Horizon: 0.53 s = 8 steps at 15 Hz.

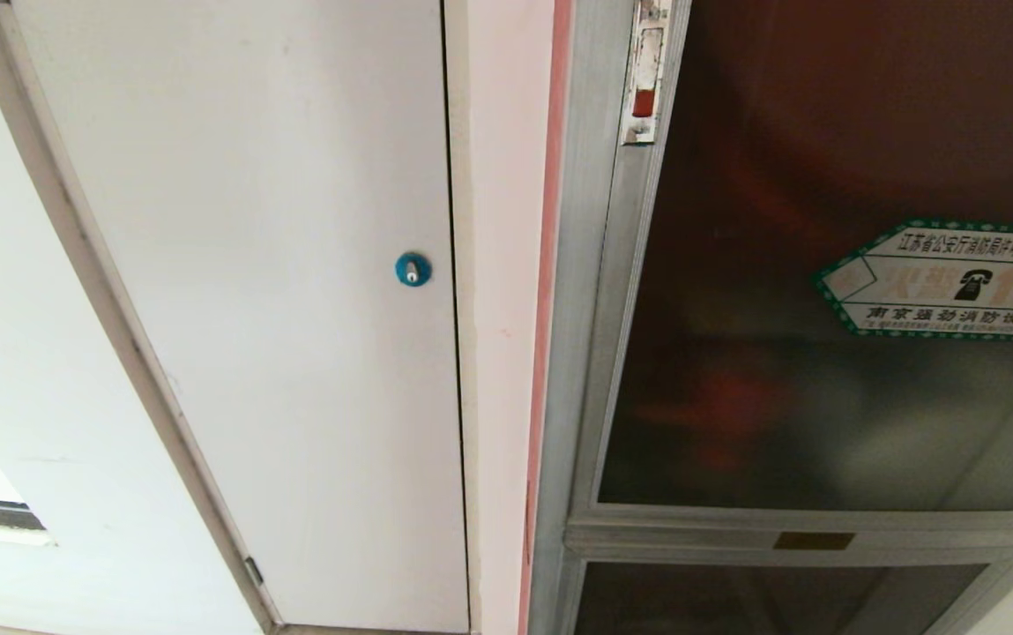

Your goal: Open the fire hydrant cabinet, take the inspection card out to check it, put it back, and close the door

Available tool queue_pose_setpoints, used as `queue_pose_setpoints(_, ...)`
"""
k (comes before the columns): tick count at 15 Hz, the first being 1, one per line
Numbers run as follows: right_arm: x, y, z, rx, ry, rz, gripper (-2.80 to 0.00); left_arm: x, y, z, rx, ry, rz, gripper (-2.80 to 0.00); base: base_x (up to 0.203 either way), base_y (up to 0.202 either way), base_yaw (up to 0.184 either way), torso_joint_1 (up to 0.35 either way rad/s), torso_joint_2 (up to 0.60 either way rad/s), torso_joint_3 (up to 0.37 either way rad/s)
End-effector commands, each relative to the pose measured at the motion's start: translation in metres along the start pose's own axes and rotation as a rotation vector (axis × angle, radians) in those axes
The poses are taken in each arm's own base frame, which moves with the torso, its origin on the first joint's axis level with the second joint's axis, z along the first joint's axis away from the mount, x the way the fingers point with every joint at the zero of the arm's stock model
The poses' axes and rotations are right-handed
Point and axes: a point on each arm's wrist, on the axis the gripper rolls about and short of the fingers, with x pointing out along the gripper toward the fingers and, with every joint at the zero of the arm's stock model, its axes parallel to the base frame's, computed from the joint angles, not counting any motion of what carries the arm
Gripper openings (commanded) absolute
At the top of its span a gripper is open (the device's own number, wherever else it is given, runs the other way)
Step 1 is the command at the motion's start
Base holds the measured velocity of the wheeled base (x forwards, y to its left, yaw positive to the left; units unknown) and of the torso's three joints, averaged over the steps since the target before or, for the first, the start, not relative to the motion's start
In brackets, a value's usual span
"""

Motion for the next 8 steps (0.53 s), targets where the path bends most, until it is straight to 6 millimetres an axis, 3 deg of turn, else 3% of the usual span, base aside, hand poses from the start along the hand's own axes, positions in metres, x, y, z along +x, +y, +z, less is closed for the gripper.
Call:
queue_pose_setpoints(1,0.0000,0.0000,-0.0001,0.000,-0.001,0.001,-2.80,0.0001,0.0000,0.0000,0.000,0.002,0.001,-2.80,0.000,0.000,0.000,0.000,0.00,0.000)
queue_pose_setpoints(8,0.0000,0.0000,-0.0002,0.000,-0.001,0.000,-2.80,0.0002,0.0000,-0.0002,-0.002,0.000,0.001,-2.80,0.000,0.000,0.000,0.000,0.00,0.000)
